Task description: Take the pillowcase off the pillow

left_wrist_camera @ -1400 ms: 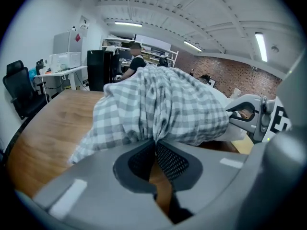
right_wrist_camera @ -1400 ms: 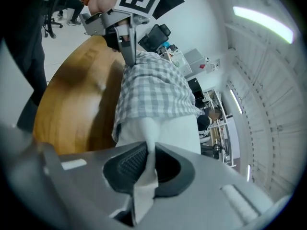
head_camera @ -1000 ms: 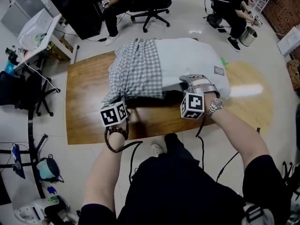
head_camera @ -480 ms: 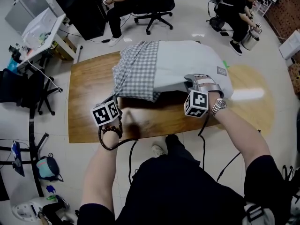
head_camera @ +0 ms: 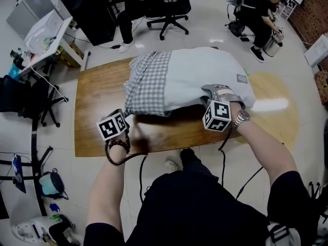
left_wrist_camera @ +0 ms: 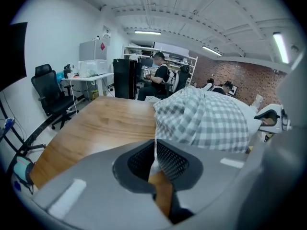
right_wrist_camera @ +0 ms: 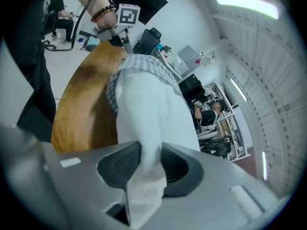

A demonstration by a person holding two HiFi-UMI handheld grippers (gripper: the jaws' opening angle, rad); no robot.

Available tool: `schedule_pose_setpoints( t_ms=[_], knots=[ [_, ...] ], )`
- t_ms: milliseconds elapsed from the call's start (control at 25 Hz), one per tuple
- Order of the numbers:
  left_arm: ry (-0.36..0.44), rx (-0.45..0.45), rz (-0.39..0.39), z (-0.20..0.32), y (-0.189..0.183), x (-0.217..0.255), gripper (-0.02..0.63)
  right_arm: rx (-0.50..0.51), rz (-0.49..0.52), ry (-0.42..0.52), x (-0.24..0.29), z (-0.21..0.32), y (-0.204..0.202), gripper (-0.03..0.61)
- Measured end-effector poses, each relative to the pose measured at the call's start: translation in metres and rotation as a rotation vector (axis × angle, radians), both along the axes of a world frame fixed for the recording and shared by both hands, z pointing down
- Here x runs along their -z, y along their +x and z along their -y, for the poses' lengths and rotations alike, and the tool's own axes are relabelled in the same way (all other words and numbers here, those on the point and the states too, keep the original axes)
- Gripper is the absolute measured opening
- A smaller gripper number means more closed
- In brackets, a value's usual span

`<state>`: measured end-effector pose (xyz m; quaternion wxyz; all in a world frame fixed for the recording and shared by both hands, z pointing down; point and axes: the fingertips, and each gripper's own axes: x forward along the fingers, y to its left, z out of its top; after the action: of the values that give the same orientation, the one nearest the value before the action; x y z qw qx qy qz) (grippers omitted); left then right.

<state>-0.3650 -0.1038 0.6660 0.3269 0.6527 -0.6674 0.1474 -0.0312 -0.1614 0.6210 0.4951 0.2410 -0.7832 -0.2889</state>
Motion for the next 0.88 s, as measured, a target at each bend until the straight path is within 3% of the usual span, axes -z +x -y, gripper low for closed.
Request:
schedule_pose_setpoints(
  t_ms=[80,160,360,880],
  knots=[
    [0.013,0.014,0.016,-0.001,-0.006,0.006,0.055,0.009,0.045,-0.095,0.003,-0.011,-0.003,0.17],
    [0.027,0.02,0.03,-0.003,-0.009,0.011,0.057,0.015,0.075,-0.179,0.006,-0.025,-0.006,0.195],
    [0.07,-0.005,0.06,0.0,-0.004,0.033,0.061,0.04,0.109,-0.277,0.024,-0.052,-0.015,0.199],
    [0.144,-0.146,0.104,0.037,0.046,0.099,0.096,0.008,0.203,-0.305,0.066,-0.029,-0.016,0.198]
  ],
)
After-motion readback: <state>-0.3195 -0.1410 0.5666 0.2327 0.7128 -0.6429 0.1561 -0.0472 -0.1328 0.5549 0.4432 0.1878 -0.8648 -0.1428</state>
